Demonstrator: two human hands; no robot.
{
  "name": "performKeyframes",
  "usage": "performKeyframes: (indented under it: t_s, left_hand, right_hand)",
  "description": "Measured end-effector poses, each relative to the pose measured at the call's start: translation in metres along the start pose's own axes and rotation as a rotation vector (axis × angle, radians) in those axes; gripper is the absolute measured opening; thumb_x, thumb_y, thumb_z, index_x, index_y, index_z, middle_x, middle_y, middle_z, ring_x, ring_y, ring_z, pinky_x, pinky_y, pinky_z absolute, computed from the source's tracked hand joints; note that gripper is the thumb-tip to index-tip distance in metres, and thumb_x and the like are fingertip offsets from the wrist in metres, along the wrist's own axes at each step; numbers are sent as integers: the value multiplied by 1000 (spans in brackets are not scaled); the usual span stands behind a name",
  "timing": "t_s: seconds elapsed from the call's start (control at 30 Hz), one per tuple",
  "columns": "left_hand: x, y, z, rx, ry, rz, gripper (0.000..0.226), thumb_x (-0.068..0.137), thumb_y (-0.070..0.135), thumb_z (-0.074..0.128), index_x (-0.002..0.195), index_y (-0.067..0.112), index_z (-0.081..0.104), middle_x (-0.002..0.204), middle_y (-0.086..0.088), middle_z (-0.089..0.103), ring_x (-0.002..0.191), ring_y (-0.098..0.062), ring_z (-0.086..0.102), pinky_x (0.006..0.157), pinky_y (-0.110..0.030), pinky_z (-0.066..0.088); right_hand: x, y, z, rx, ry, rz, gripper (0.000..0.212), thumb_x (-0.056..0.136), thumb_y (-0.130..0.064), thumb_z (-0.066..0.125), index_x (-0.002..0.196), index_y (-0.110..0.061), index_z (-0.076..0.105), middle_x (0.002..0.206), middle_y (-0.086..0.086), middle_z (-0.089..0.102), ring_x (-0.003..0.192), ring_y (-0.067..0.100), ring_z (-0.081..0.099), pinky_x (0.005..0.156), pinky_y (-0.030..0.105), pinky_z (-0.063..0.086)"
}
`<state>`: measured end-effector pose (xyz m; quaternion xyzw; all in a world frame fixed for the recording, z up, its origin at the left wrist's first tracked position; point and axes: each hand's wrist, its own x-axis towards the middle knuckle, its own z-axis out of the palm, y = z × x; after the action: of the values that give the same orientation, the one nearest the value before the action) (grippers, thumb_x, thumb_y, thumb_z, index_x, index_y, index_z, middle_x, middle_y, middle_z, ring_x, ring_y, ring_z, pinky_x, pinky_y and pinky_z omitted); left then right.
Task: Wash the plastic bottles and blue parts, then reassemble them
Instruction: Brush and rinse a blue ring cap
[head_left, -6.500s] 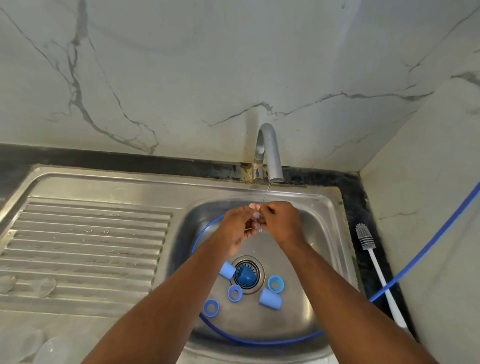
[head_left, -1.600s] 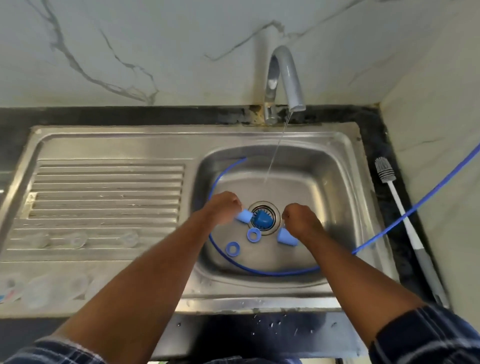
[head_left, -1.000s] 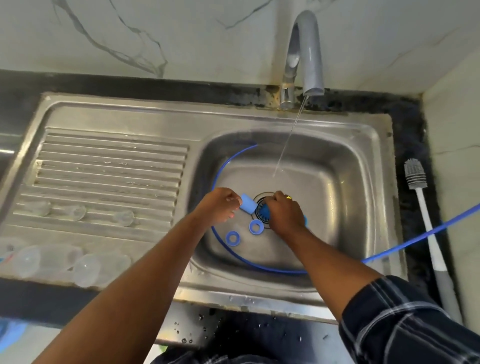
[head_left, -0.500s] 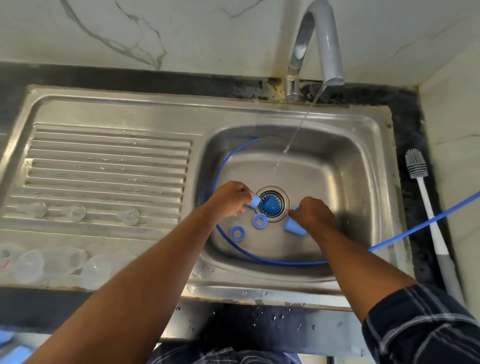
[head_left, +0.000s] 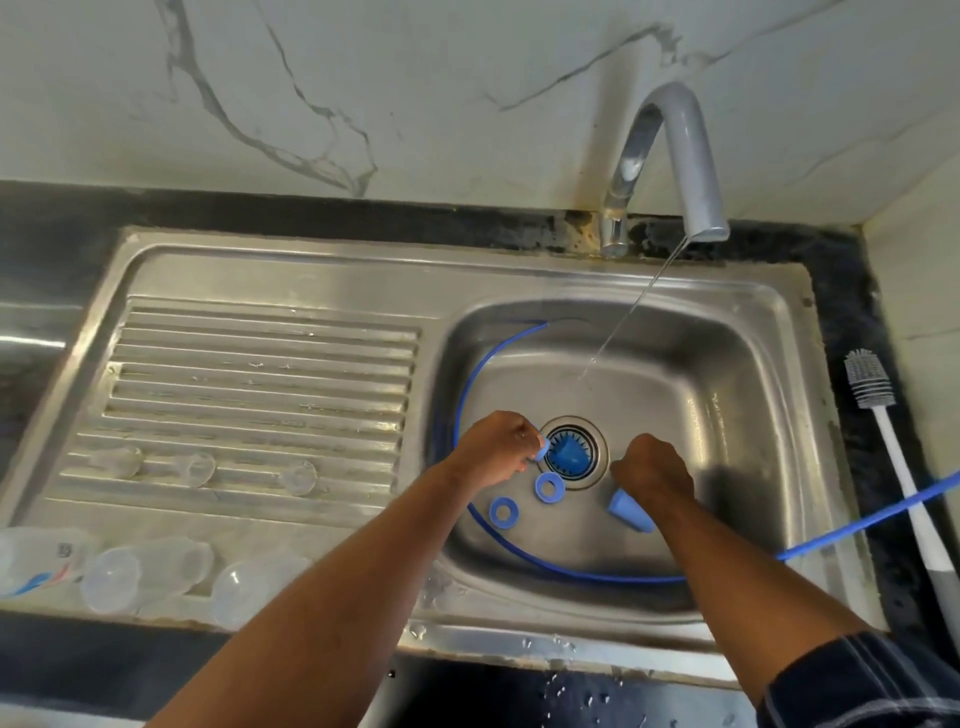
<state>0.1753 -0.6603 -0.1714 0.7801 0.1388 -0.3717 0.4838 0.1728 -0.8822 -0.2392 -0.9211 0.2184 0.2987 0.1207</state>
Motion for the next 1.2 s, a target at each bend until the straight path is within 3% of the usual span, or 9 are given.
performKeyframes:
  t_s: [0.2, 0.37, 0.6, 0.7, 0.77, 0.83, 0.93, 1.07, 1.2]
  left_hand:
    - [33, 26, 7, -74, -8, 26, 12, 82, 15, 57, 79, 14, 68, 71, -3, 62, 67, -22, 59, 69, -38, 47]
    - [48, 75, 5, -390, 25, 64, 30, 104, 33, 52, 133, 25, 56, 104, -4, 58, 80, -22, 57, 69, -35, 53]
    - [66, 115, -3, -461, -72, 212, 29, 101, 21, 61, 120, 0, 64, 111, -24, 71, 87, -25, 72, 75, -32, 61]
    - [65, 116, -5, -527, -86, 219, 26, 96, 13, 66, 119, 1, 63, 115, -22, 70, 103, -30, 72, 77, -31, 62]
    - [65, 117, -7, -511, -80, 270, 23, 94, 6, 68, 117, 6, 65, 113, -17, 71, 100, -26, 73, 78, -30, 61]
    - [62, 117, -8, -468, -97, 344, 25, 92, 2, 68, 116, 7, 69, 111, -15, 73, 99, -26, 73, 85, -34, 61]
    - [58, 112, -7, -372, -143, 418, 25, 94, 4, 66, 118, 8, 73, 108, -13, 76, 103, -28, 73, 95, -44, 58]
    - [54, 113, -2, -82, 103, 521, 11, 91, 15, 72, 97, 18, 81, 83, -1, 78, 81, -17, 75, 84, -47, 60]
    - [49, 115, -7, -176, 157, 493, 11, 82, 13, 82, 87, 23, 81, 80, 3, 78, 80, -15, 75, 84, -44, 61]
  right_hand:
    - [6, -38, -37, 408, 99, -148, 25, 79, -21, 68, 58, -10, 57, 62, 7, 59, 69, 29, 62, 58, 30, 46]
    - [7, -61, -78, 688, 158, -252, 17, 83, -27, 71, 73, -13, 71, 65, 6, 70, 65, 27, 71, 70, 51, 61]
    - [-4, -61, -111, 796, 130, -363, 23, 75, -43, 78, 80, -20, 76, 76, 1, 75, 79, 23, 74, 81, 52, 59]
    - [-13, -58, -121, 910, 121, -330, 7, 83, -10, 77, 89, -12, 76, 87, 6, 76, 88, 24, 73, 87, 45, 59]
    - [-18, -61, -124, 1211, 35, -247, 15, 90, 1, 62, 102, -6, 70, 100, 14, 75, 97, 30, 72, 89, 48, 60]
    - [-21, -65, -127, 1413, -72, -161, 17, 99, -12, 55, 111, -9, 66, 105, 16, 75, 98, 32, 73, 86, 50, 61]
    - [-21, -68, -127, 1352, -133, -185, 24, 103, -23, 56, 113, -6, 68, 108, 19, 73, 99, 33, 73, 83, 42, 62]
    - [-20, -73, -124, 1333, -41, -185, 17, 99, -13, 62, 109, -1, 70, 106, 22, 72, 94, 31, 74, 78, 37, 62]
    - [-29, -76, -133, 1480, -107, -228, 26, 93, 2, 63, 118, -5, 66, 101, 17, 71, 95, 27, 70, 80, 35, 60]
